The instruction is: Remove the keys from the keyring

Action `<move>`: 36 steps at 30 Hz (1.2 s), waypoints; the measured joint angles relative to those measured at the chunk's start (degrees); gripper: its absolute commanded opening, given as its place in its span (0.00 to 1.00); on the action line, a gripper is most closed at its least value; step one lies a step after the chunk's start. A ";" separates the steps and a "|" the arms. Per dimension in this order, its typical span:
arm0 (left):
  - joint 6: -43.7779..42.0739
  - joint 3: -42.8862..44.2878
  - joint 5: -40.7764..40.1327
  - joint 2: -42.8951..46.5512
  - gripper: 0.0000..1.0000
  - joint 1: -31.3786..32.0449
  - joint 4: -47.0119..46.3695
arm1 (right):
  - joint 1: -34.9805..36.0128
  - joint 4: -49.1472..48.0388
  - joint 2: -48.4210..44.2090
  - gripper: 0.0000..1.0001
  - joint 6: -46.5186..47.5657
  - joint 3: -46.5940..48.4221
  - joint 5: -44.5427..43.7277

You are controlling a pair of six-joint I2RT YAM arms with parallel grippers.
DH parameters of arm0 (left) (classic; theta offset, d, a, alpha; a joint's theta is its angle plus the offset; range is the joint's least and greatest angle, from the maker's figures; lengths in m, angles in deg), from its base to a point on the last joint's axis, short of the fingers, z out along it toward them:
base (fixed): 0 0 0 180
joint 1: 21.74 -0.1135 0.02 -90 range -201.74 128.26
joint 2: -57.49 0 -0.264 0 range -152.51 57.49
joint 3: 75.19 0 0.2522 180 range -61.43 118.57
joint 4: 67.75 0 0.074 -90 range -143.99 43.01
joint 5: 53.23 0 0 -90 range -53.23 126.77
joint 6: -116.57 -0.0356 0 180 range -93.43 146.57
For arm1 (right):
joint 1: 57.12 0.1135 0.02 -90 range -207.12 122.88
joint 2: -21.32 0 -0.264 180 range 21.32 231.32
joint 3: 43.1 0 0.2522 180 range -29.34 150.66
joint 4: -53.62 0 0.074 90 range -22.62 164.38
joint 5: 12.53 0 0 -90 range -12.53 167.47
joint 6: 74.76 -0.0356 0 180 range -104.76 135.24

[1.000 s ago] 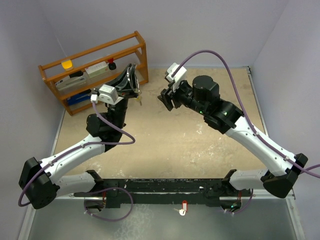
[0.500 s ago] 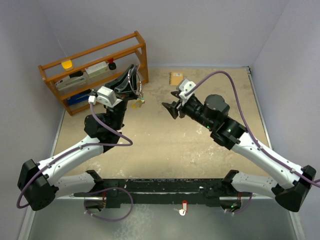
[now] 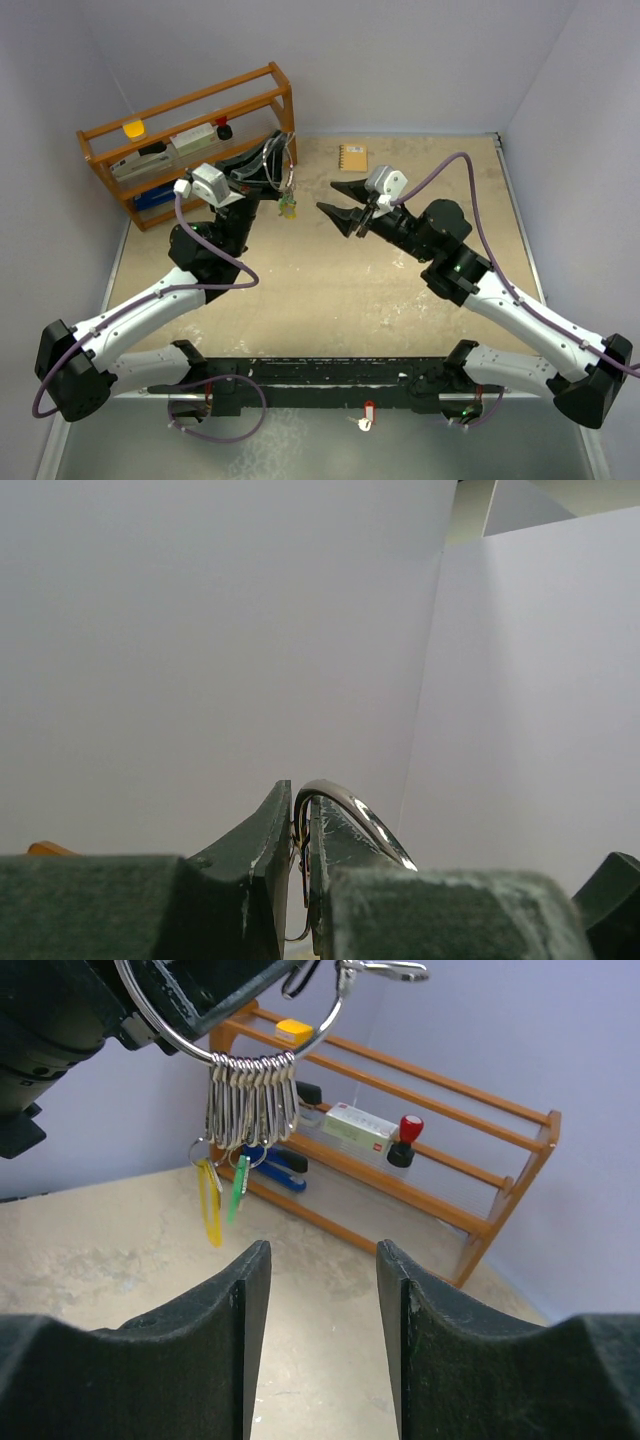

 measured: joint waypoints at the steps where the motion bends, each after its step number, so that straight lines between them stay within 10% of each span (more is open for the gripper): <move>1: 0.63 0.26 0.52 0.07 0.00 0.00 0.90 | 0.00 -0.46 0.20 0.50 -0.07 -0.04 0.42; 36: 8.79 2.69 6.12 -2.08 0.00 0.00 6.91 | 0.00 -8.37 4.35 0.39 -2.62 -0.96 5.81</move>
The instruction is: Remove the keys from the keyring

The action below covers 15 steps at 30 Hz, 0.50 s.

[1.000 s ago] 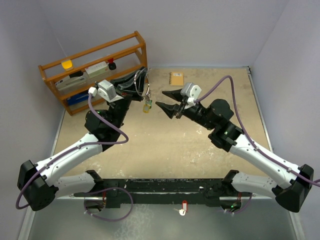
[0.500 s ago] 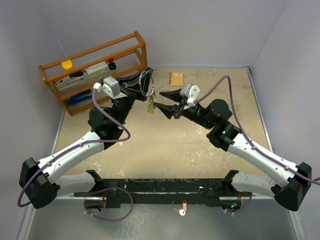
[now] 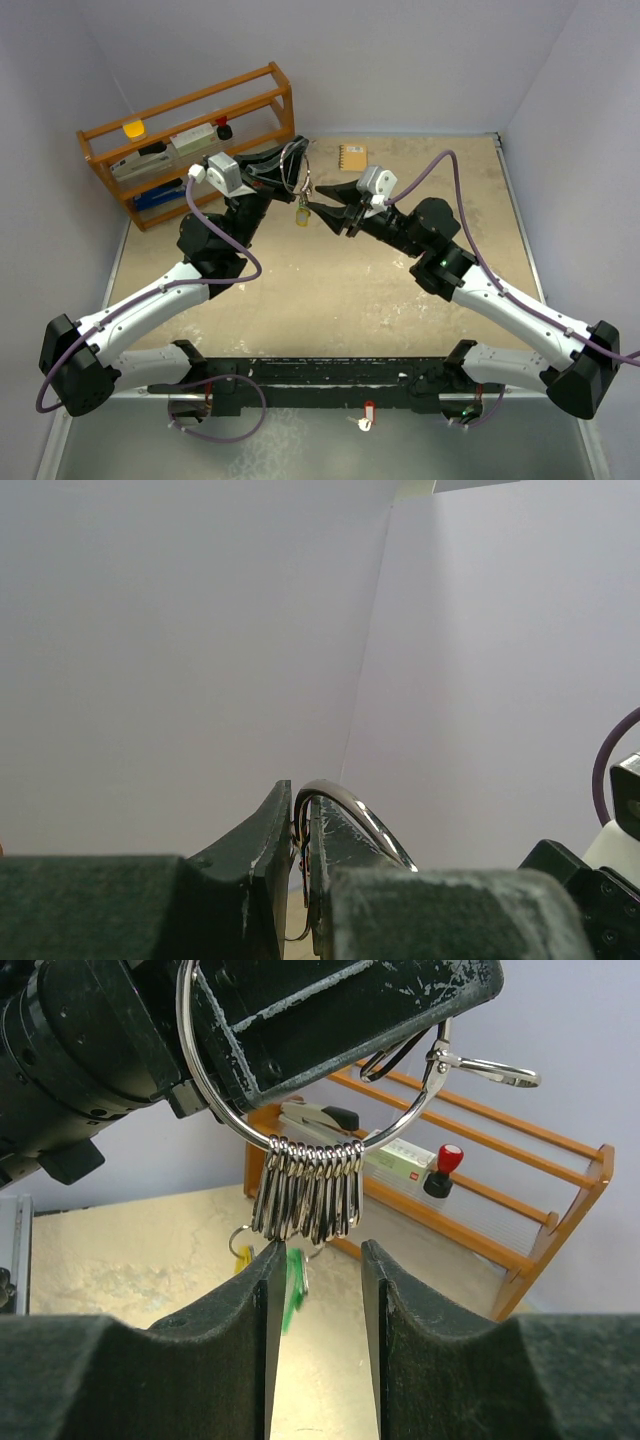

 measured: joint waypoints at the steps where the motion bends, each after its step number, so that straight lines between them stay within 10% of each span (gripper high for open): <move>1: 0.02 0.00 0.04 0.00 0.00 0.00 0.00 | 0.00 -0.13 0.00 0.38 -0.02 0.00 0.00; 15: 0.52 0.00 0.17 0.00 0.00 0.00 -0.09 | 0.00 -0.90 0.42 0.33 -0.50 0.00 0.00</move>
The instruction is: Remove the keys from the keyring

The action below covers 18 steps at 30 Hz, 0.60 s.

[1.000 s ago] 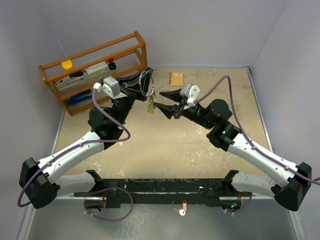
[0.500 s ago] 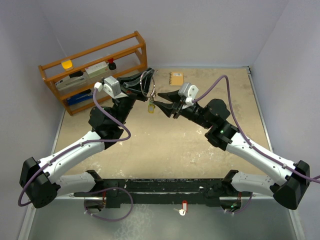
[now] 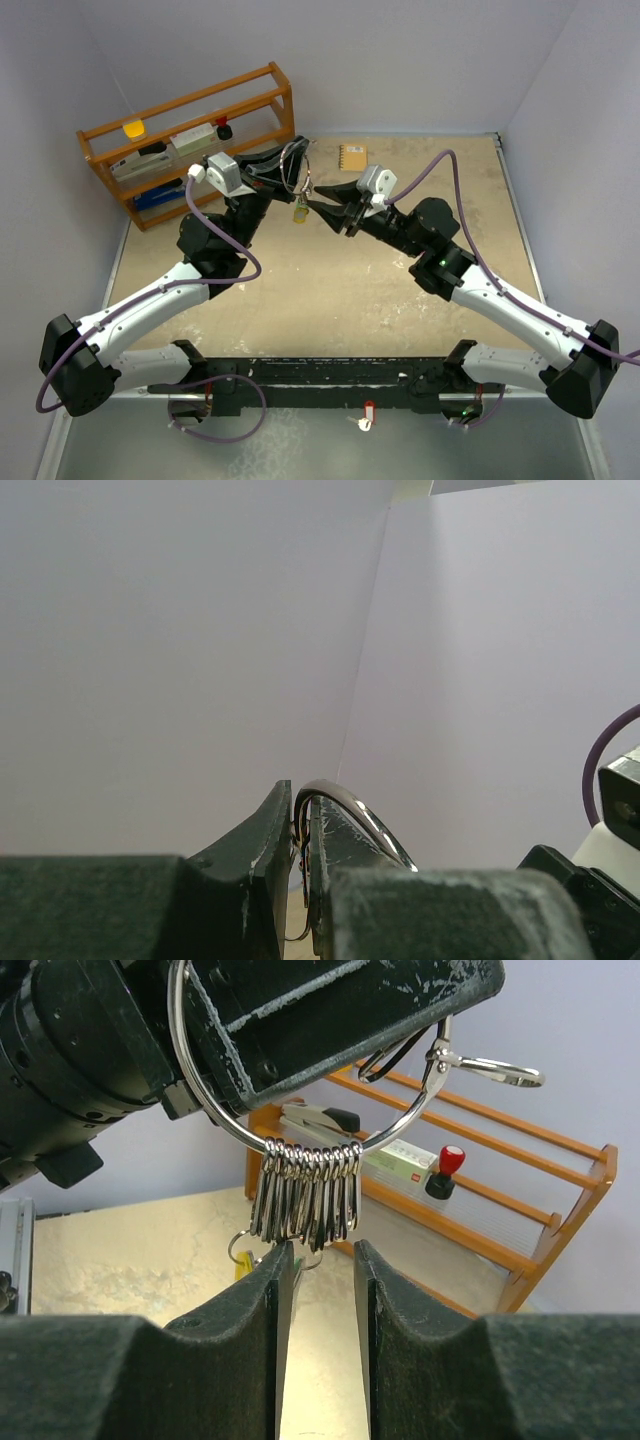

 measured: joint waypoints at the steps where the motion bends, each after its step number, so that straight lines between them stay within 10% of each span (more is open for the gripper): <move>1: 0.02 0.00 0.04 0.00 0.00 0.00 -0.07 | 0.00 -0.07 0.13 0.33 -0.02 0.00 0.00; 18: 1.05 0.00 0.26 0.00 0.00 0.00 -1.68 | 0.00 -0.04 1.33 0.31 -0.46 -0.70 0.02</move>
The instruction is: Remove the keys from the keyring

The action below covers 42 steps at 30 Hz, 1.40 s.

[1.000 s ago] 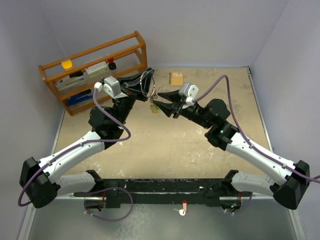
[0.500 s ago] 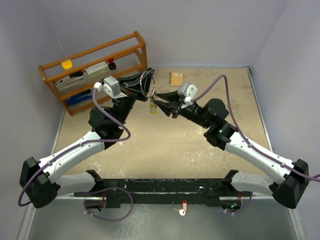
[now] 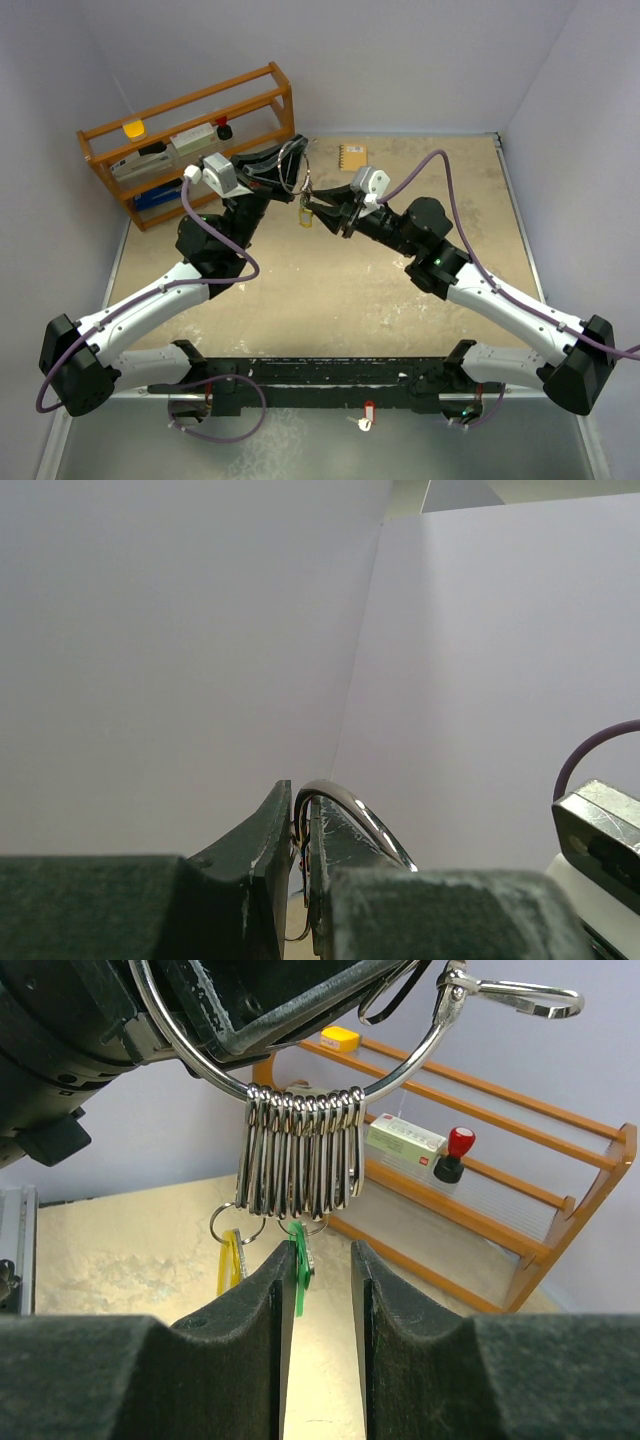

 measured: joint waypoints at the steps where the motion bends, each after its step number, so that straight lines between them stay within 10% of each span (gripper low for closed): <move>1: 0.00 0.00 0.00 0.00 0.00 0.00 -0.02 | 0.00 0.00 0.00 0.31 -0.04 0.00 0.02; 42: 0.83 0.00 -1.16 -0.96 0.00 0.00 -0.46 | 0.00 -0.94 3.52 0.00 -4.96 0.39 3.45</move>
